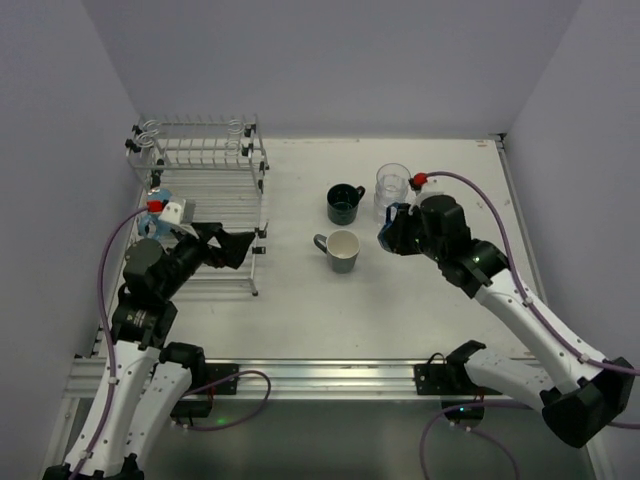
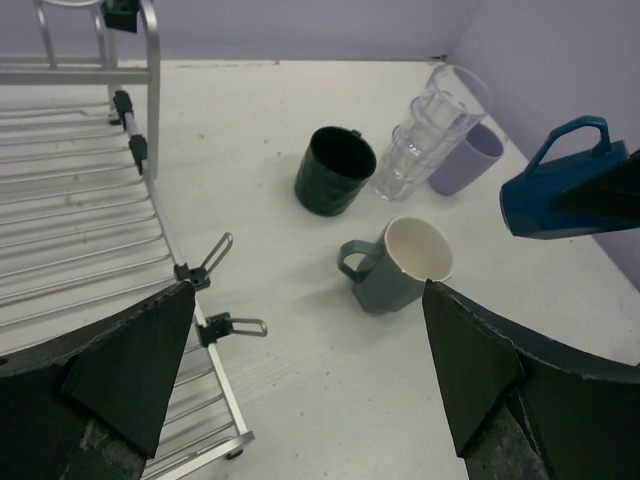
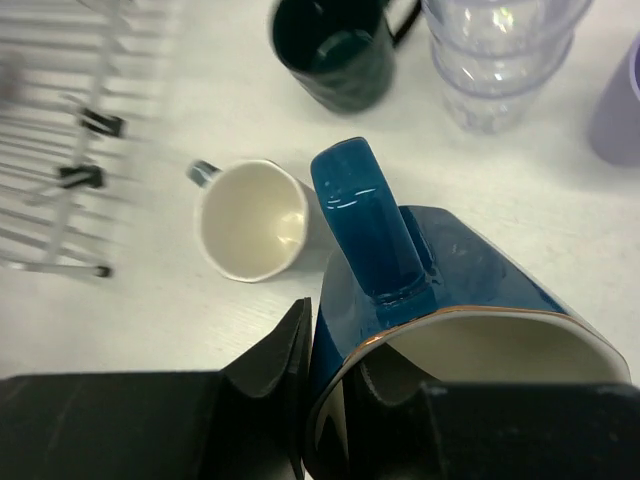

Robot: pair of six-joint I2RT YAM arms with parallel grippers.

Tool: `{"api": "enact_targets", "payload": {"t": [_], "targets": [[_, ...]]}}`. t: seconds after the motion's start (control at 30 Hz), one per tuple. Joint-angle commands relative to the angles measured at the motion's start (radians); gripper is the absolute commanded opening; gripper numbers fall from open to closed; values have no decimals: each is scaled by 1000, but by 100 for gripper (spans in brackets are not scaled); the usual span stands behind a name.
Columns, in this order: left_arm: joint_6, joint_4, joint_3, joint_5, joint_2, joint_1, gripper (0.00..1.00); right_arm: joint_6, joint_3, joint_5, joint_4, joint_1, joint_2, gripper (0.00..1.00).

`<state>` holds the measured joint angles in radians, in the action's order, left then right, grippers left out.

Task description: Unload the cups from the dish rack

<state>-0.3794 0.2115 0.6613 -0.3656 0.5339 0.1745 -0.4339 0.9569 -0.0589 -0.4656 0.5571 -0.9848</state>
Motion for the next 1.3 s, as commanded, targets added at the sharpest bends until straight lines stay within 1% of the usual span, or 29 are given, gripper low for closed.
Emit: {"api": "enact_targets", "payload": {"t": [0.0,0.13,0.3,0.47,0.5,0.53,0.57,0.6,0.63,0.67,0.7,0.73,0.77,0.8,0.87,0.9,0.93,1.0,1.03,1.13,1.27], "targets": [[76,51,-2,80,-11,-3,100,80,17,-62,-50,-14,-87,0],[80,54,-6,86,-12,-3,100,93,28,-87,-35,-17,-208,0],[79,55,-8,102,-8,-4,100,110,57,-36,1,-16,-360,0],[80,65,-3,135,8,-9,100,112,62,-9,38,-16,-443,0],[80,68,-2,160,15,-9,100,109,65,-13,44,-13,-454,1],[82,75,0,178,18,-10,100,109,65,-19,44,-14,-474,5],[80,80,6,200,21,-15,100,109,66,-22,42,-13,-482,6],[82,86,12,249,29,-15,100,109,69,-27,44,-3,-486,8],[83,100,15,278,34,-17,100,107,69,-33,42,1,-494,14],[85,109,26,310,38,-18,100,109,69,-38,41,9,-495,17],[83,118,34,385,49,-18,100,109,69,-44,44,21,-497,22],[79,135,38,428,51,-20,100,110,68,-53,42,29,-497,30],[74,138,46,476,54,-24,100,110,66,-58,41,33,-496,34],[68,140,49,491,60,-24,100,109,62,-61,44,44,-491,36],[66,149,63,519,72,-29,100,109,48,-64,51,49,-462,45],[60,157,69,548,93,-29,100,109,45,-61,54,49,-450,50],[56,170,75,563,104,-29,100,112,40,-61,58,50,-434,59],[45,172,89,602,135,-29,100,115,26,-73,67,56,-379,68],[42,170,93,617,144,-29,100,119,20,-75,73,58,-361,73],[24,170,122,678,202,-29,100,123,-10,-65,99,58,-284,80],[-44,146,139,792,268,-30,100,124,-52,-50,113,58,-201,84]]}}
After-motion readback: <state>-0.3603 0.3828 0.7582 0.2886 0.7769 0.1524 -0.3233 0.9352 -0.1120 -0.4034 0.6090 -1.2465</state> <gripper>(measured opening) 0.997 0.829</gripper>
